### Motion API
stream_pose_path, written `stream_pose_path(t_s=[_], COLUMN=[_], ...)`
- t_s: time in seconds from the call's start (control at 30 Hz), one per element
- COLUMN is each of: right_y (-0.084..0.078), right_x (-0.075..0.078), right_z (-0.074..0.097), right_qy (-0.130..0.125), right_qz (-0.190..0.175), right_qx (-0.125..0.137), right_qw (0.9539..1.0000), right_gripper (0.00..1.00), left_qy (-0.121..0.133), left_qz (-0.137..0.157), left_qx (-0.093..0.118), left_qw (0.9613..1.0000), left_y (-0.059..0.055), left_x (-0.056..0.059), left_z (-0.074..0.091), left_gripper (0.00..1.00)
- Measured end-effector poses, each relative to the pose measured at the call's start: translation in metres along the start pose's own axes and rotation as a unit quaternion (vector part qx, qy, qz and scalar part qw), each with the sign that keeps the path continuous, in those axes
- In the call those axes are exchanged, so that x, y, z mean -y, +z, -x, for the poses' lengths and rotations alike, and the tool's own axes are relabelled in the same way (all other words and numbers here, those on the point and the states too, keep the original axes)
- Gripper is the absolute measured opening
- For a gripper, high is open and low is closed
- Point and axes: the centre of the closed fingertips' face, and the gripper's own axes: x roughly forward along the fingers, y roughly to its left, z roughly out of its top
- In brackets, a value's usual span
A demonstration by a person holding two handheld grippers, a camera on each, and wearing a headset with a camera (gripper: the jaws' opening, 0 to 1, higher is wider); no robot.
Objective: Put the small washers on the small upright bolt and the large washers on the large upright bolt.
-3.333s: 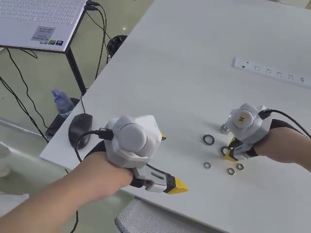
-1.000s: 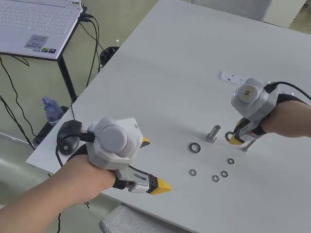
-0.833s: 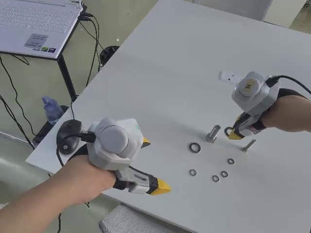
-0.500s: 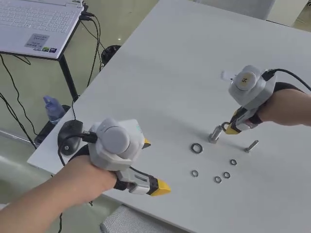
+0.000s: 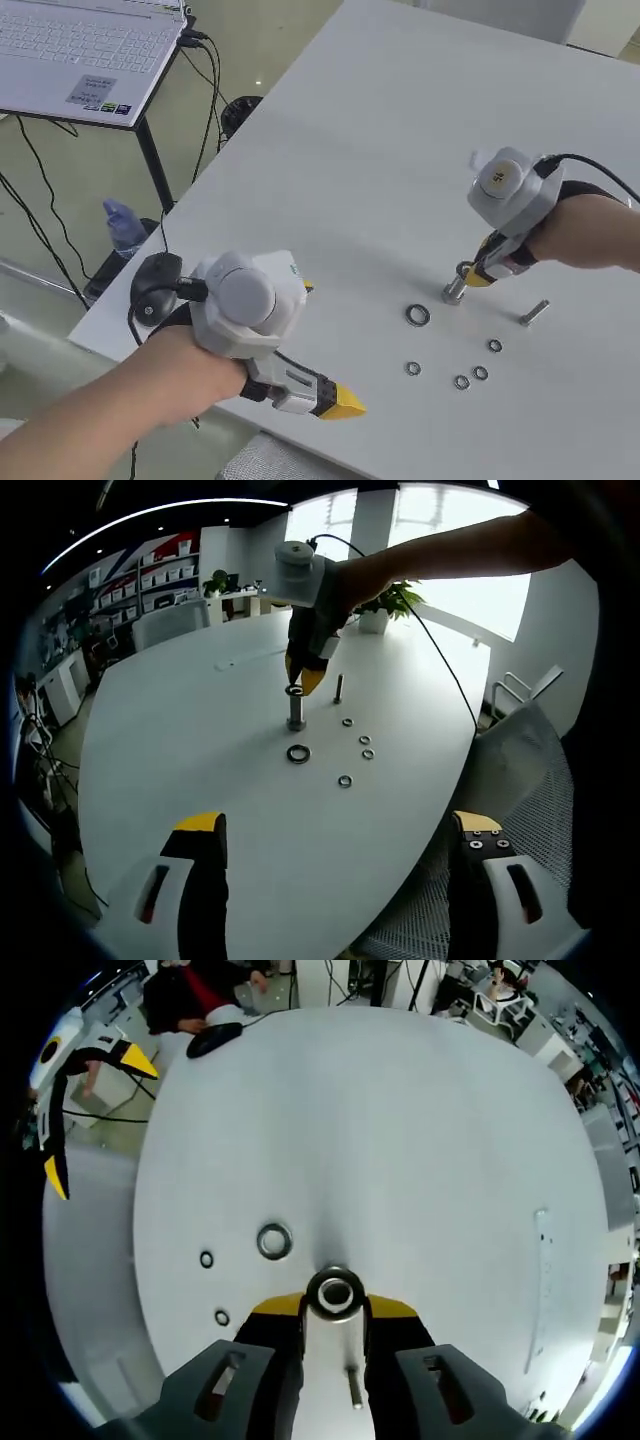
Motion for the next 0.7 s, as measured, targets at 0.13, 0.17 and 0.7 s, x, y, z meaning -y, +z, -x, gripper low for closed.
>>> stream_pose_path(t_s=[0.13,0.17,0.7], right_y=[-0.001,-0.001,-0.002], right_x=[-0.001,-0.001,-0.004], right_z=[-0.003,-0.004,-0.015], right_qy=[0.003,0.003,0.001], right_qz=[0.002,0.002,0.006], right_qx=[-0.004,-0.005,-0.012], right_qw=[1.0000,1.0000,0.9999], right_gripper=[0.22,0.22,0.22], left_qy=[-0.001,-0.001,0.001], left_qz=[0.001,0.001,0.005], left_qx=[0.000,0.000,-0.009], left_qw=[1.0000,1.0000,0.9999], left_y=[-0.001,-0.001,-0.003], left_x=[0.000,0.000,-0.004], left_z=[-0.001,-0.002,0.002], left_gripper=[0.93,0.92,0.84])
